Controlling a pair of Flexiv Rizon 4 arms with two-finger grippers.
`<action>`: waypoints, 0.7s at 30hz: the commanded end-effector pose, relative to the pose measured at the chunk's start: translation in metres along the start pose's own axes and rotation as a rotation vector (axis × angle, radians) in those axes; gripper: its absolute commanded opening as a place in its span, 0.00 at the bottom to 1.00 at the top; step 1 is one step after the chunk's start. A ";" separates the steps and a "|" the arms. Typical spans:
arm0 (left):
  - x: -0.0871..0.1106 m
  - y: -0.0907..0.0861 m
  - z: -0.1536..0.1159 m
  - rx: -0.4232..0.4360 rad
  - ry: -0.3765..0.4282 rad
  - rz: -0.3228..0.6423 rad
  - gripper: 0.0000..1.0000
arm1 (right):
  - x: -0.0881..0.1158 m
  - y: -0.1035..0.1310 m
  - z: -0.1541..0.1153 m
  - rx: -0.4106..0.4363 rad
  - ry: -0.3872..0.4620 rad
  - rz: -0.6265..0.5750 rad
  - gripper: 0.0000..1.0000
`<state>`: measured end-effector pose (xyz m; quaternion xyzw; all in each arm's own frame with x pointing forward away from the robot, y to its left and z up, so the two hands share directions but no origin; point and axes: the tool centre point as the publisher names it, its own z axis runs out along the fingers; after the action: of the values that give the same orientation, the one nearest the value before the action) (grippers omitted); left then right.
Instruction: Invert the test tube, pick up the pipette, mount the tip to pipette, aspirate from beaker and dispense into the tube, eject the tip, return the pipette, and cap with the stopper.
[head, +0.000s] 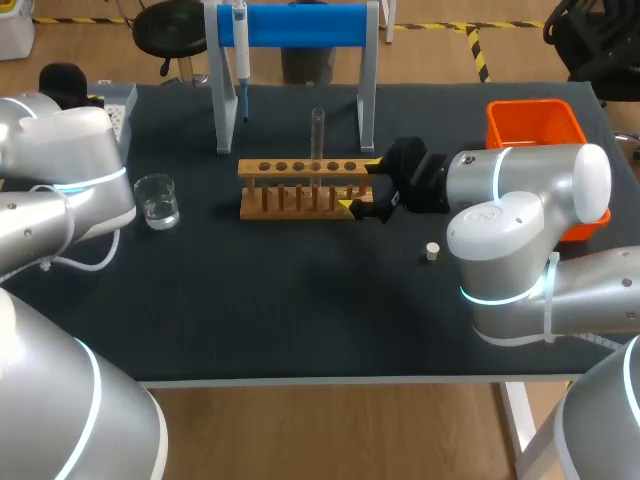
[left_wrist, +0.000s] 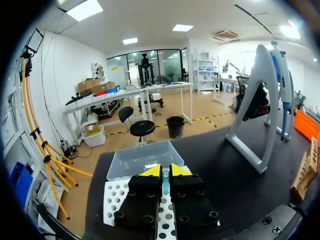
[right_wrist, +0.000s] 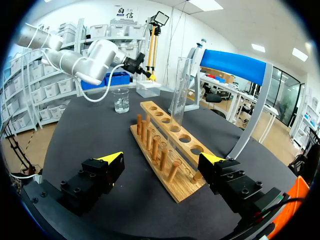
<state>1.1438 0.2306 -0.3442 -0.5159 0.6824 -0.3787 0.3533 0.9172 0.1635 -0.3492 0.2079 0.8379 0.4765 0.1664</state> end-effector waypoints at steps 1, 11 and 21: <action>0.001 0.001 -0.005 0.011 -0.007 0.000 0.00 | 0.000 0.000 -0.001 0.003 0.002 0.000 1.00; -0.001 -0.006 -0.009 0.025 -0.019 0.006 0.00 | 0.000 0.000 -0.001 0.003 0.002 0.000 1.00; -0.001 -0.018 -0.014 0.052 -0.034 0.023 0.00 | 0.000 0.000 -0.001 0.003 0.002 0.000 1.00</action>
<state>1.1432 0.2322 -0.3217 -0.5053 0.6752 -0.3818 0.3781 0.9172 0.1635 -0.3492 0.2079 0.8379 0.4765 0.1664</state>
